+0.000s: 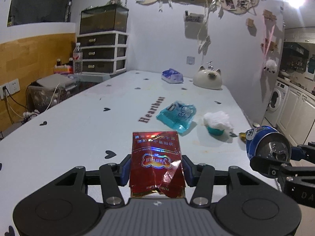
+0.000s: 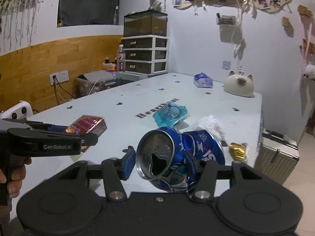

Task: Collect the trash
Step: 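Lift the red packet with the left tool while the right tool carries the can toward the bin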

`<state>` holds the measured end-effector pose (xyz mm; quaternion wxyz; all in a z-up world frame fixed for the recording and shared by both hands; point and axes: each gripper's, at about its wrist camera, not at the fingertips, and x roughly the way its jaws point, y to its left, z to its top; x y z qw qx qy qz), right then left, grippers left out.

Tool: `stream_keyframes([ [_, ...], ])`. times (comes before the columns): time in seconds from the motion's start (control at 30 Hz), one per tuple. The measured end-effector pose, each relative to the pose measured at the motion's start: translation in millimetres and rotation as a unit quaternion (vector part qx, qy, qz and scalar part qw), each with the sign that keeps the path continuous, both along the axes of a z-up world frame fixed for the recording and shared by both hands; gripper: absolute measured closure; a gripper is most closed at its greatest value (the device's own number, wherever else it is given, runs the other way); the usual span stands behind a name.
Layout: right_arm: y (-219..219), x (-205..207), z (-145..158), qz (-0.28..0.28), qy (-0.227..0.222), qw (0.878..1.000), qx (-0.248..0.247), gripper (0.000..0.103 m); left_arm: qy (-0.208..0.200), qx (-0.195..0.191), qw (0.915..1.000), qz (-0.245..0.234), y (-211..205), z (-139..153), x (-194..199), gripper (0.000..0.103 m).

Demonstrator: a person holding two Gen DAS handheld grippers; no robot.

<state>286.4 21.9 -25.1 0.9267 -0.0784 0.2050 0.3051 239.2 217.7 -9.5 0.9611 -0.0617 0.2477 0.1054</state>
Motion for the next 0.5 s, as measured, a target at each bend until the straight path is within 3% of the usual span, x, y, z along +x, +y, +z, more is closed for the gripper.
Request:
stream_keyframes([
  [0.5, -87.0, -51.2, 11.7, -0.064, -0.025, 0.997, 0.026, 0.049, -0.037, 0.021, 0.9982, -0.042, -81.5, 19.9, -56.1, 0.051],
])
